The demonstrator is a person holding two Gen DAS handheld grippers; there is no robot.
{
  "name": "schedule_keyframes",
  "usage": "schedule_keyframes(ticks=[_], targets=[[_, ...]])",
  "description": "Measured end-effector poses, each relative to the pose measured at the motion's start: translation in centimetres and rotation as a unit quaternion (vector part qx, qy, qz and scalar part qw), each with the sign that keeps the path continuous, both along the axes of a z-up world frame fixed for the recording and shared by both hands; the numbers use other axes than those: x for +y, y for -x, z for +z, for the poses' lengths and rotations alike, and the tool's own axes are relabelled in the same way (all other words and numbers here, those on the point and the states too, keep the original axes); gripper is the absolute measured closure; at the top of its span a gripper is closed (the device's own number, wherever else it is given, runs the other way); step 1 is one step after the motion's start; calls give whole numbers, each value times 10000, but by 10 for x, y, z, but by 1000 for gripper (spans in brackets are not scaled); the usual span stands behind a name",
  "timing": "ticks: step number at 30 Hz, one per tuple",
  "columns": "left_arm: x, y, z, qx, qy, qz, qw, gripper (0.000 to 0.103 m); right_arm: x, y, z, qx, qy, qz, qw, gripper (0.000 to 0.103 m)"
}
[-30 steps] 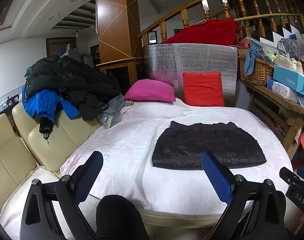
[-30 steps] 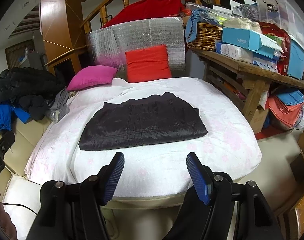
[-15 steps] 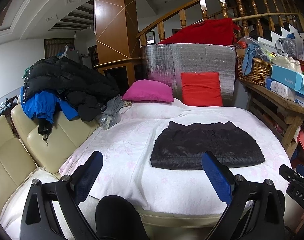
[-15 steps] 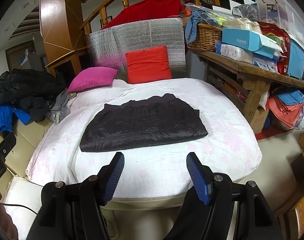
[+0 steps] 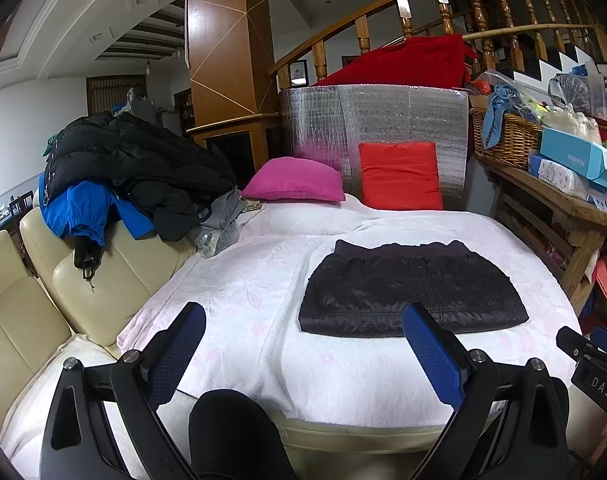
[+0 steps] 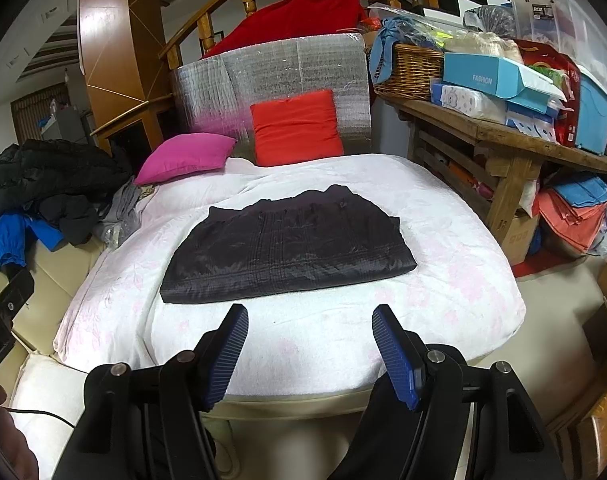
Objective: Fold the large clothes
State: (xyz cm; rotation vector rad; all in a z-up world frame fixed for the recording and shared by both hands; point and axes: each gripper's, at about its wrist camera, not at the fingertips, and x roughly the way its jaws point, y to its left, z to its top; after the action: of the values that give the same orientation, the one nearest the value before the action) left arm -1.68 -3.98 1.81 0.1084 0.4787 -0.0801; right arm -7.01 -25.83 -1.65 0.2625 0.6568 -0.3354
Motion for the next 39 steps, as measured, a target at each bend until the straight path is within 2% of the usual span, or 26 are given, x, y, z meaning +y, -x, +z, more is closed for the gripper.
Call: schedule_keyframes(ticks=[26,33,39], targets=[[3,-6,-6,82,36,65,9999,4,1,-6,-2,33,-33,-17,10000,35],[3,-6,-4,102,102,-32,9999,4,4,-8,-2,22,-20,21,10000,35],[-5,-8,-6,92,-11,-219,9997,4,3,-19,-10,114,-67,36,9999,35]])
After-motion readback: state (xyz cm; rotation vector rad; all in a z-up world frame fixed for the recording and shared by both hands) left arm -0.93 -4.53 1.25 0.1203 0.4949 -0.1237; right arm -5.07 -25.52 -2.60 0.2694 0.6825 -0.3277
